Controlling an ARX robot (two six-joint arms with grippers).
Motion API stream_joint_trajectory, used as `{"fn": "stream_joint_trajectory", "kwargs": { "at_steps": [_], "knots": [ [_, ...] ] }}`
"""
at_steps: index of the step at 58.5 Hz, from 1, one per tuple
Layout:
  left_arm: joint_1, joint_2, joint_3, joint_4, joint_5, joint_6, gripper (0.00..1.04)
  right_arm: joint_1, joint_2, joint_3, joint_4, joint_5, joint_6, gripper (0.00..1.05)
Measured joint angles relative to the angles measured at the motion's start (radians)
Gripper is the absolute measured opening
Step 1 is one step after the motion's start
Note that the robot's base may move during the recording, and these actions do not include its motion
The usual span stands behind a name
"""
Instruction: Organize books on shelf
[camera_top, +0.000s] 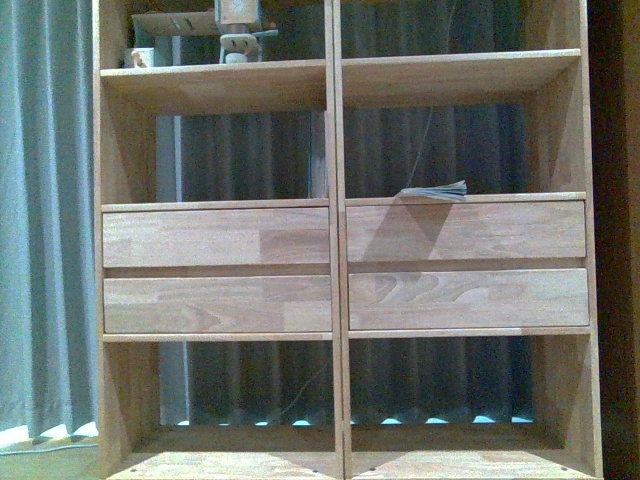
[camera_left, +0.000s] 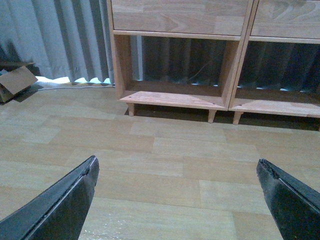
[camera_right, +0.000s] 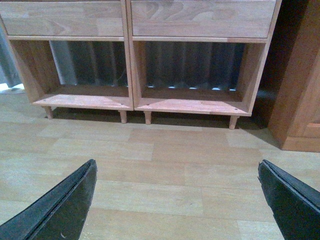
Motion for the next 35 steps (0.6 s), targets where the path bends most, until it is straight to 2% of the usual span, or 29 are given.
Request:
{"fn": "stream_joint_trajectory", "kwargs": {
  "at_steps": [35],
  "knots": [
    [0.0,0.0,0.0,0.0,0.0,0.0,0.97,0.0,0.0,0.0,0.0,0.0,0.0,0.98]
  ]
}}
